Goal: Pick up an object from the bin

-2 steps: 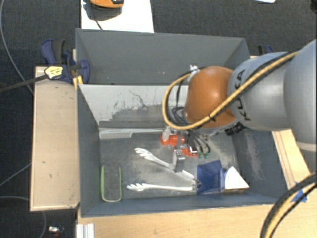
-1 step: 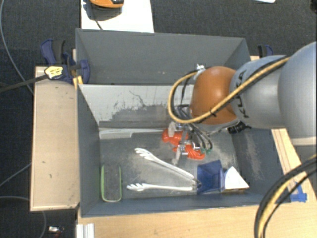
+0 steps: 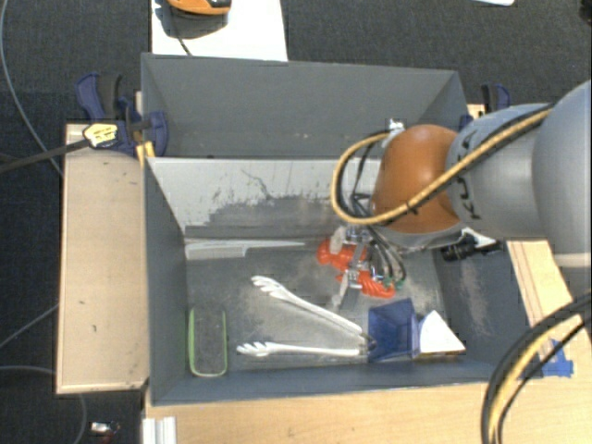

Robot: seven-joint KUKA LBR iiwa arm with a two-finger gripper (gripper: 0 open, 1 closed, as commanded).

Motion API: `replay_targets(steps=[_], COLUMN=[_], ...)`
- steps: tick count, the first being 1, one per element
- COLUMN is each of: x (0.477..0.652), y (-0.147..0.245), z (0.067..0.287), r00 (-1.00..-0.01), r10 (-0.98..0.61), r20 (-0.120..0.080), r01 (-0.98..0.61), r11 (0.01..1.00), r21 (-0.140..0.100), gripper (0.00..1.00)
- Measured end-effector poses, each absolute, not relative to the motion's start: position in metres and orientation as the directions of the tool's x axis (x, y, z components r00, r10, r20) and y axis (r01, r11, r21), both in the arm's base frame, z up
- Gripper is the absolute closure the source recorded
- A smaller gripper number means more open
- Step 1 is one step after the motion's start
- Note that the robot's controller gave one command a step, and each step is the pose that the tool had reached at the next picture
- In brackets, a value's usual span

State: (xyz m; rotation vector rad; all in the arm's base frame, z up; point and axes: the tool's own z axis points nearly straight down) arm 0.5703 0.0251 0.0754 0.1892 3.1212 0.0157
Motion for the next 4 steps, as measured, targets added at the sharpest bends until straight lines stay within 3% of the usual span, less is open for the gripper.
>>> replay_targets(steps=[1, 2, 4], x=[0.583, 0.573, 0.573], y=[0.019, -0.008, -0.008], z=[0.073, 0.071, 0.072], r00=[-0.948, -0.827, -0.831], r10=[0.319, 0.561, 0.556], r20=[-0.015, -0.009, -0.010], r01=[0.319, 0.561, 0.555], r11=[0.948, 0.828, 0.831], r21=[0.014, 0.016, 0.016], gripper=[0.00, 1.00, 1.00])
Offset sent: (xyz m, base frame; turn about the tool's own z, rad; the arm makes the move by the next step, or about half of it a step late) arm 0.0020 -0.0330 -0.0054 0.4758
